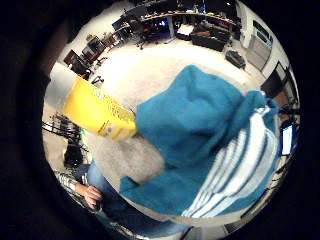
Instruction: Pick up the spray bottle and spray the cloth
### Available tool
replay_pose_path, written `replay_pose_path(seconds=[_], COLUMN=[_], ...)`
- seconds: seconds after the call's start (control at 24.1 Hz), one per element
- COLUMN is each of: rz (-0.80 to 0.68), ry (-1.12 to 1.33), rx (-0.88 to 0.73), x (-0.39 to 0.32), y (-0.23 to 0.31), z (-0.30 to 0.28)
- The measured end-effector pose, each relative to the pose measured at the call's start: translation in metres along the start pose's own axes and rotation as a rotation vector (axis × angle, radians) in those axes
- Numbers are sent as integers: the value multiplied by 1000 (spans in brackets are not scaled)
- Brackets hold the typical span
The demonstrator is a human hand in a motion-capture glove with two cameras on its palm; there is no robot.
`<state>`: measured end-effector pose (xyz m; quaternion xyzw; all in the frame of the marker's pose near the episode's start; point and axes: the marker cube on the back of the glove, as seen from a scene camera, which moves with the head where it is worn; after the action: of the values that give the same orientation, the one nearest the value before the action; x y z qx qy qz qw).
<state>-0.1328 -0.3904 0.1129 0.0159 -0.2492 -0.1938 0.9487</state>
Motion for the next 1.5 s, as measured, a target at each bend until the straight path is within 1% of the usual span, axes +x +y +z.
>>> replay_pose_path(seconds=[0.25,0.42,0.58,0.71,0.79,0.96,1.08,1.25,1.5], rz=[62,140,252,370,424,465,473,470,451], ry=[243,382,533,647,677,704,708,714,708], rx=[-126,-179,-193,-169,-146,-99,-73,-69,-77], x=[4,5,11,17,16,1,-10,-17,-24], y=[31,67,127,182,217,277,303,317,322], z=[-39,-82,-133,-167,-182,-193,-192,-190,-186])
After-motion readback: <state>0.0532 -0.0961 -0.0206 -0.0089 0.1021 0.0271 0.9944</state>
